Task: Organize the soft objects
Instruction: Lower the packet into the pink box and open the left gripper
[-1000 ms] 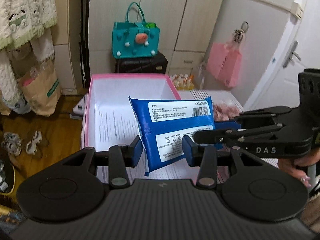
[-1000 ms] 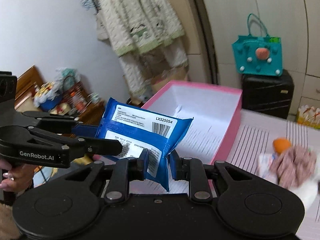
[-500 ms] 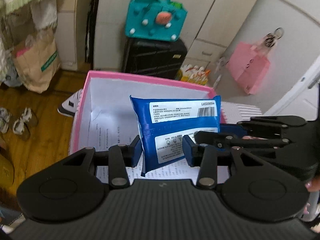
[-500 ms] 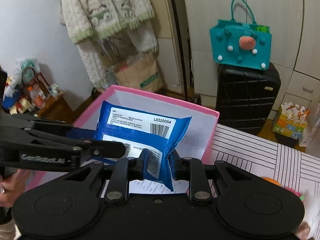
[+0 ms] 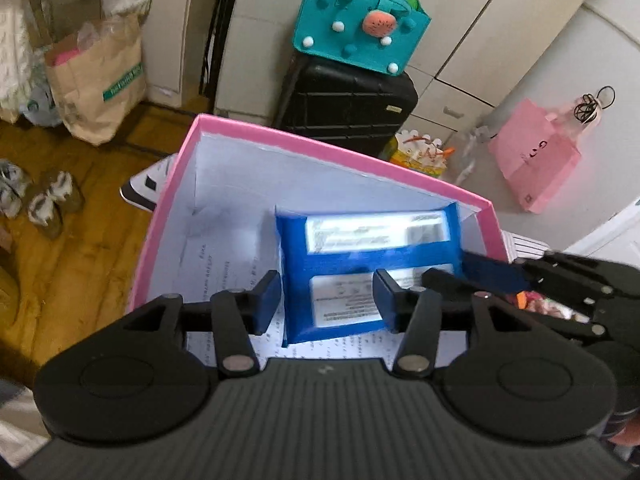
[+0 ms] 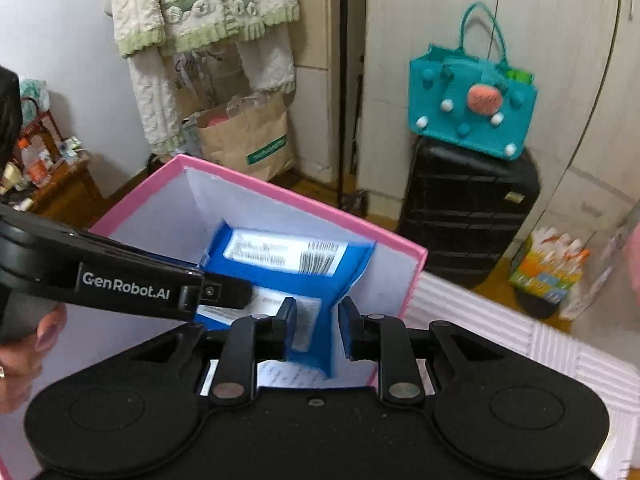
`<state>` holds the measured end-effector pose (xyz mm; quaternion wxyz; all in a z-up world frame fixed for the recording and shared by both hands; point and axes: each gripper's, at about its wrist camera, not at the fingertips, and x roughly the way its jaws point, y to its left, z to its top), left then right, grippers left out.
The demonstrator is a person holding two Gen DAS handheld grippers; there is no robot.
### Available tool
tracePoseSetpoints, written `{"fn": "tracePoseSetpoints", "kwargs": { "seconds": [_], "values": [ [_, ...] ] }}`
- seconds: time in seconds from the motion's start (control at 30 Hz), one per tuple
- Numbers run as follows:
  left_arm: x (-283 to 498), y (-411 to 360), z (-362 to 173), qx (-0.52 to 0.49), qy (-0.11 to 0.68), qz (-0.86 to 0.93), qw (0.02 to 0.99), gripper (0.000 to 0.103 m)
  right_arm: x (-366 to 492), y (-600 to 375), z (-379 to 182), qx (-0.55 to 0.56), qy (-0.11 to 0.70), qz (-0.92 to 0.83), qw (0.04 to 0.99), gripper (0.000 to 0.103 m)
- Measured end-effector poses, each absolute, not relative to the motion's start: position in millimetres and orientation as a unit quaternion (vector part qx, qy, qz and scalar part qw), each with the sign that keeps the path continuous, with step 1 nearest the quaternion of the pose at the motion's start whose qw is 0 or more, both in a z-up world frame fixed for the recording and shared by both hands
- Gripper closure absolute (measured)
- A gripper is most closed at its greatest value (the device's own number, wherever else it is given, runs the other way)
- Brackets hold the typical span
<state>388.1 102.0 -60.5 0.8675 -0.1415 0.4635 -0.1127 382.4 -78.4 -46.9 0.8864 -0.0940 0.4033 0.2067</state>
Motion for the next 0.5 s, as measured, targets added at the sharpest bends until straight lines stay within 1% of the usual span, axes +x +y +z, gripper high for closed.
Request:
{"fn": "tracePoseSetpoints", "kwargs": {
  "seconds": [0.13, 0.27, 0.5],
  "values": [
    [369, 96, -47, -0.100, 0.445, -0.107, 0.883, 0.049, 373, -86, -40, -0.093, 0.385, 0.213, 0.893, 0.070],
    [341, 92, -20, -0.041, 0.421, -0.110, 0.899, 0.048, 359, -107, -26, -0.042, 0.393, 0.251, 0.883, 0.070],
    [286, 101, 25, -0.006, 0.403, -0.116, 0.908, 0.044, 318, -124, 0, -0.009, 0.397, 0.290, 0.870, 0.068]
  ]
}}
